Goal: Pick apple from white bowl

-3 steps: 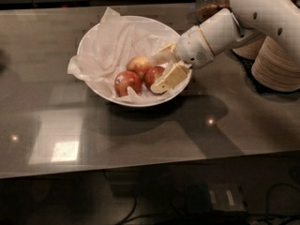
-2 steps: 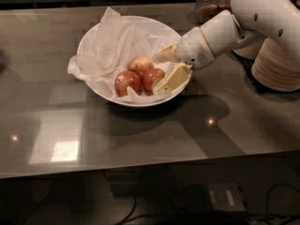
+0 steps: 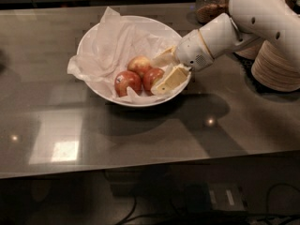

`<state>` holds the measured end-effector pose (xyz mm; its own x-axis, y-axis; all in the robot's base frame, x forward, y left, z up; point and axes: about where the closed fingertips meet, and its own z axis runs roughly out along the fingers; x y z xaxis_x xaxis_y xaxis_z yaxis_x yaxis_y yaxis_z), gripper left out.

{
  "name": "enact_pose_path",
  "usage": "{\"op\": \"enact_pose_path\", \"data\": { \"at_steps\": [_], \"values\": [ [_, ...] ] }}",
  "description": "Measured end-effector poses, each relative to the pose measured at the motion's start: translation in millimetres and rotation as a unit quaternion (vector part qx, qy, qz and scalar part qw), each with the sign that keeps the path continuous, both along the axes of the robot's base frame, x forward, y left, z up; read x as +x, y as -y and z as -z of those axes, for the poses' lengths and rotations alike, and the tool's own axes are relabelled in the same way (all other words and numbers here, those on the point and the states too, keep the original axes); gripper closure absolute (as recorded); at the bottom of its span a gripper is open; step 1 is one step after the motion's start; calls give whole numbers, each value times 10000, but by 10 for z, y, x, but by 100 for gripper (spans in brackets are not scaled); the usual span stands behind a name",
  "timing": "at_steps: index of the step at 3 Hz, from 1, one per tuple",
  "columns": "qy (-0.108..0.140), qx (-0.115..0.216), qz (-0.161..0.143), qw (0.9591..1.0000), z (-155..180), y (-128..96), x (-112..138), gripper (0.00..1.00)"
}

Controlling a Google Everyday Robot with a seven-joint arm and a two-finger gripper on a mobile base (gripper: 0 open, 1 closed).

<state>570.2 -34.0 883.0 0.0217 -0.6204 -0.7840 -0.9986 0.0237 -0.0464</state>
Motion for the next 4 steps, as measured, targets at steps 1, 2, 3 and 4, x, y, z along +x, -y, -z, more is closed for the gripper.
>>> {"op": "enact_pose_path", "data": {
  "at_steps": [1, 2, 3, 4],
  "values": [
    [-66, 2, 27, 10000, 95, -11, 40, 36],
    [-140, 15, 41, 9999, 179, -36, 72, 36],
    [-142, 16, 41, 9999, 160, -37, 72, 36],
    [-161, 36, 47, 9999, 159, -44, 81, 55]
  ]
}}
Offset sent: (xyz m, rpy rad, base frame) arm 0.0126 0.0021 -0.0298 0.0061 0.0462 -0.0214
